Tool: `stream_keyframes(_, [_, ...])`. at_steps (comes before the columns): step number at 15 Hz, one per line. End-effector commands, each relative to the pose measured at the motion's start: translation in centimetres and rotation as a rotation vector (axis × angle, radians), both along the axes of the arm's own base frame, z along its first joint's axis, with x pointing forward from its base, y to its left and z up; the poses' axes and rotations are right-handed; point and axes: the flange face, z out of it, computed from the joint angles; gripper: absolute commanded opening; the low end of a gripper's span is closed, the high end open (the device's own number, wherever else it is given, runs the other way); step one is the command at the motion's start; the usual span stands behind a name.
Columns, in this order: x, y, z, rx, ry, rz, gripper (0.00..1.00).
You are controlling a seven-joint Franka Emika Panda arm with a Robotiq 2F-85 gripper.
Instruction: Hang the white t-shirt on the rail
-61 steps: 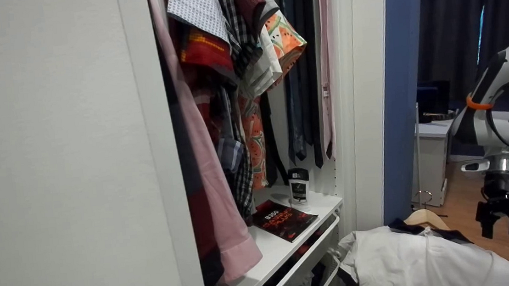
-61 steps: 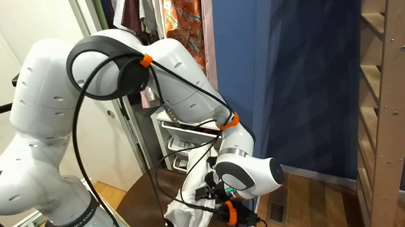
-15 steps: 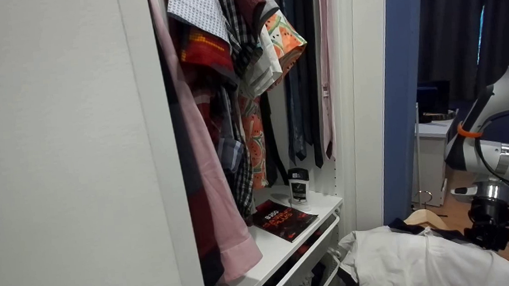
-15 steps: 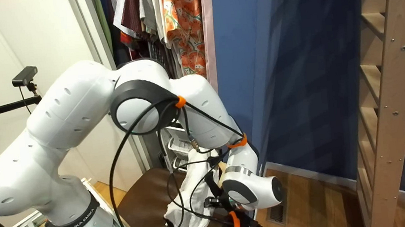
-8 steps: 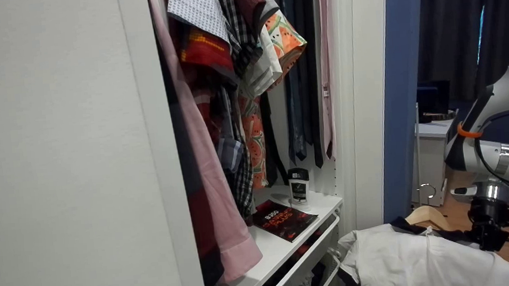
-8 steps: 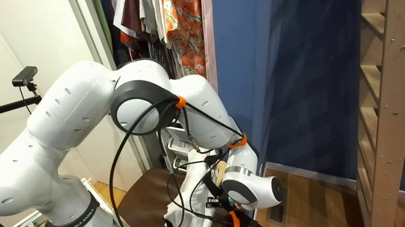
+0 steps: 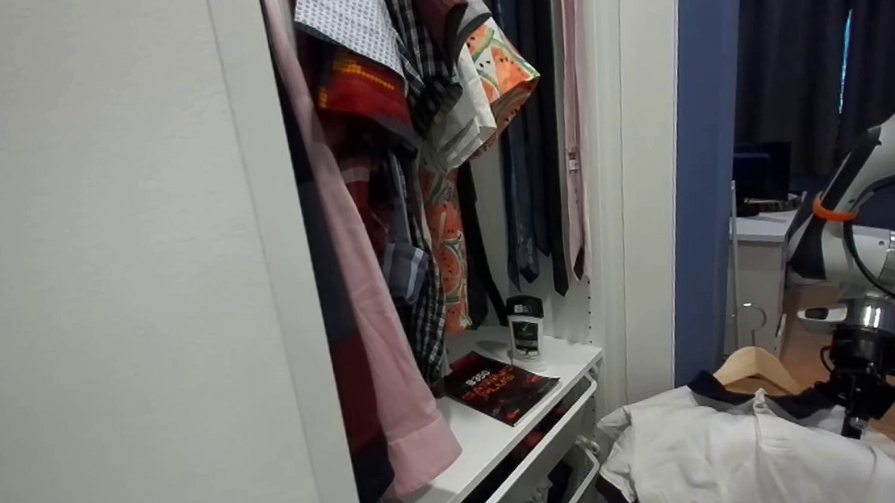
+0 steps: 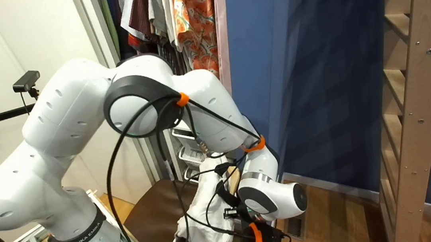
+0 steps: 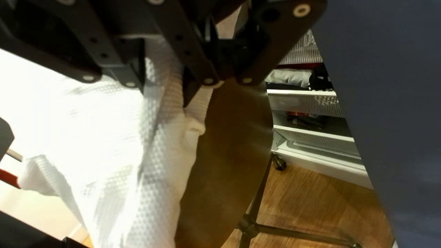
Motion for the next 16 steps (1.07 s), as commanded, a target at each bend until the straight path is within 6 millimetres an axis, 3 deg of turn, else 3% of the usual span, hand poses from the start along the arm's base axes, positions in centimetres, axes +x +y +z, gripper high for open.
stream_keyframes(1, [-1.3,0.4,5.0,-0.029,-0.1,0.031,0.04])
stream_keyframes(4, [-1.5,0.8,7.8,-0.048,-0.136,0.047,0.04])
stream_keyframes(16, [-3.7,3.7,15.3,0.057,-0.267,0.155,0.04])
